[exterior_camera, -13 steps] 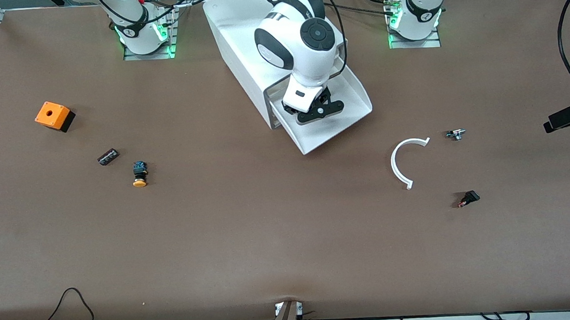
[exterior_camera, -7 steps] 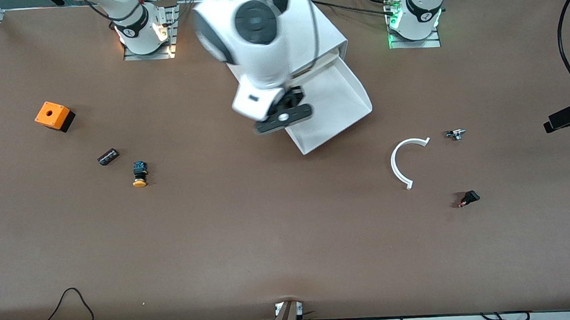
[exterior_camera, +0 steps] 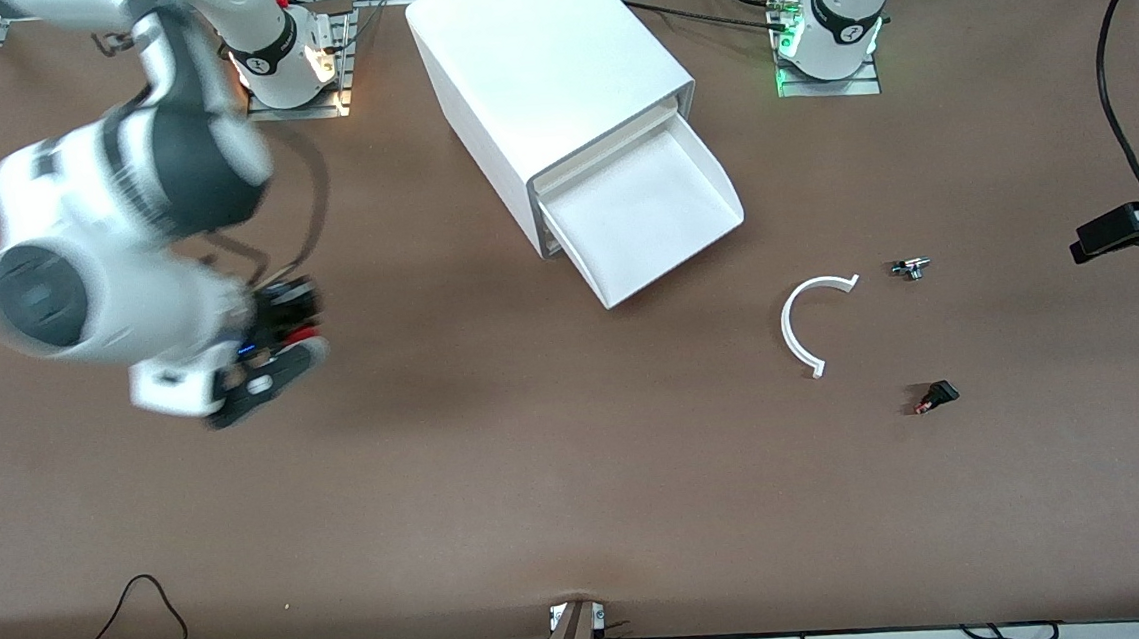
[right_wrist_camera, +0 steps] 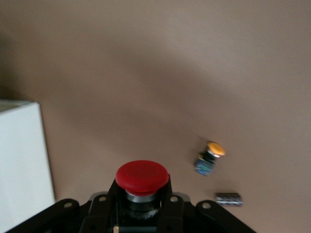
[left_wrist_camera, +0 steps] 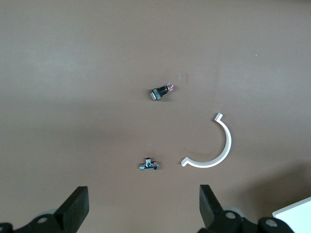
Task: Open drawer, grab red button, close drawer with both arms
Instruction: 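Lift the red button out and carry it with the right gripper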
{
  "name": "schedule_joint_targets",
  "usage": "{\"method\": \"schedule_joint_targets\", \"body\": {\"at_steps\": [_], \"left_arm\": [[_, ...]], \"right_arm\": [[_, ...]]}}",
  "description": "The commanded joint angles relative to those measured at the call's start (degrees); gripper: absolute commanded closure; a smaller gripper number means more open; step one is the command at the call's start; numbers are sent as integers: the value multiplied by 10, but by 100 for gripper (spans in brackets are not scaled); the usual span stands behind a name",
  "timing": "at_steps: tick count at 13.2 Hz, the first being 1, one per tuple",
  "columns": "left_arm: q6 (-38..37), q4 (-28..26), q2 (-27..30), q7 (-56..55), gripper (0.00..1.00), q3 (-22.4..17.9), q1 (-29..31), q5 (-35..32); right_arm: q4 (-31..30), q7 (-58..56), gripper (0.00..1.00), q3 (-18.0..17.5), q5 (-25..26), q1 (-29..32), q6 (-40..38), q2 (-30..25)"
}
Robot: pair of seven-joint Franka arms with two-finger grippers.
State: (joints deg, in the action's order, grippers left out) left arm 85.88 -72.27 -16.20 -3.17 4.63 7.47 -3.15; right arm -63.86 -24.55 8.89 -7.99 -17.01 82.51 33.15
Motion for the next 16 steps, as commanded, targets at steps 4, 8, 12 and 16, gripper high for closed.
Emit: {"method": "schedule_joint_targets", "body": {"at_steps": [4, 8, 12, 16], "left_arm": [[-21, -16, 19, 10, 0, -92, -81, 33], [-15, -55, 11, -75, 0, -32, -83, 33], [108, -176, 13, -218, 0, 40, -83, 41], [243, -278, 7, -348, 0, 102, -83, 48]], "right_arm": [[-273, -270, 94, 142, -6, 14, 248, -52], [-380, -280, 92, 144, -14, 37, 378, -42], [-474, -284, 88, 144, -34, 38, 511, -28], [-485, -296, 56, 142, -40, 42, 559, -2]]}}
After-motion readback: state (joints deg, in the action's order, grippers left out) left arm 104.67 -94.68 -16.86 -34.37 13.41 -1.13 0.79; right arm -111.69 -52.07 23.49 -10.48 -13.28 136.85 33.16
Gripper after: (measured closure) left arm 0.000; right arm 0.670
